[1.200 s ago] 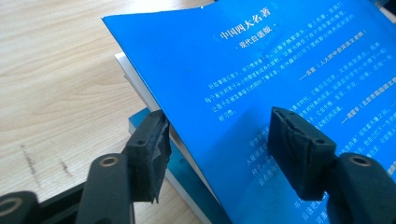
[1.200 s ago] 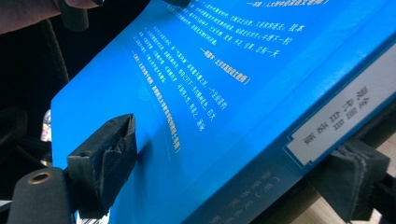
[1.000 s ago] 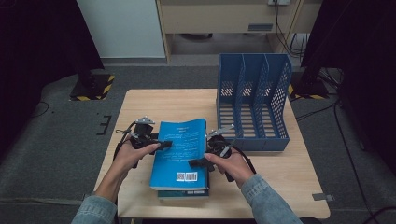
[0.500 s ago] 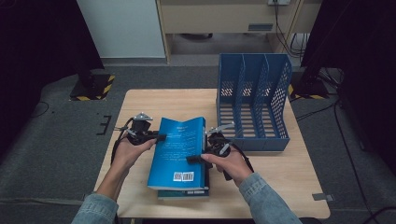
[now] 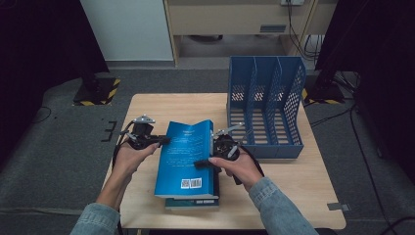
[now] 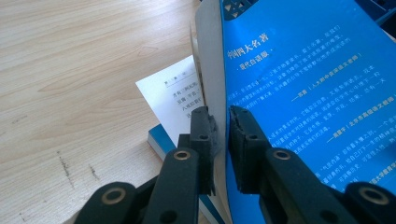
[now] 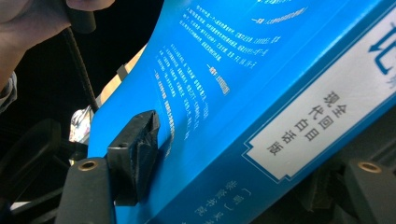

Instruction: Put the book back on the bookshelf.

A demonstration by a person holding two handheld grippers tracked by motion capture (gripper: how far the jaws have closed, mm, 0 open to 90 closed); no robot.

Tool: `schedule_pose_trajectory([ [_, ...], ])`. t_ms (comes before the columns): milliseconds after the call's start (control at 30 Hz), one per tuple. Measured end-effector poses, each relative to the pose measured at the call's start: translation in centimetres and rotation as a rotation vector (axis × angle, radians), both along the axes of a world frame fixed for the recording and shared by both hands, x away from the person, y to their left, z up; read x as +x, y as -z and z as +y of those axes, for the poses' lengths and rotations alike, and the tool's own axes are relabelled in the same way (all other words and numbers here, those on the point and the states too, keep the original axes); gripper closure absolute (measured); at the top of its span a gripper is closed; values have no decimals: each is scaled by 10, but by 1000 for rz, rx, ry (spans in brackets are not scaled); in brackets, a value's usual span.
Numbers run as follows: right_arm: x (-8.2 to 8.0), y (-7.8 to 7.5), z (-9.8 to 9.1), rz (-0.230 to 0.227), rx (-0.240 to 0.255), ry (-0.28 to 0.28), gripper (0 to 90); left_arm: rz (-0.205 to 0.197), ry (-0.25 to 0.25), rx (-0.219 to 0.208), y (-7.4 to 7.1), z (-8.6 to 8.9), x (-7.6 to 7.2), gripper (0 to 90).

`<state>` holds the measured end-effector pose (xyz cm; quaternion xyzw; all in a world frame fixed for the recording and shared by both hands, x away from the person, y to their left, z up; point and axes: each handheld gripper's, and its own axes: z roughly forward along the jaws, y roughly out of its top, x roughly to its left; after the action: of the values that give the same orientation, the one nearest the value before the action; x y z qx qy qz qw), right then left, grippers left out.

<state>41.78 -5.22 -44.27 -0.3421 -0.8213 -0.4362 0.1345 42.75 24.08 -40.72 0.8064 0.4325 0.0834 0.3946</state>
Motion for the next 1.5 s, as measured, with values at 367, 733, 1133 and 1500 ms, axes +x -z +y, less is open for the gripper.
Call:
schedule_pose_trajectory([
  [367, 6, -9, 6, -35, -23, -26, 310, -40, 18, 5, -14, 0, -6, 809],
  [733, 23, -31, 8, -114, -42, 14, 309, -72, 47, -9, -32, -1, -12, 814],
  [1133, 40, -36, 5, -106, -10, 43, 406, -102, 59, -20, -44, -2, -14, 814],
  [1500, 38, -89, 2, -254, -43, 65, 513, -155, 57, -25, -70, 1, -14, 814],
])
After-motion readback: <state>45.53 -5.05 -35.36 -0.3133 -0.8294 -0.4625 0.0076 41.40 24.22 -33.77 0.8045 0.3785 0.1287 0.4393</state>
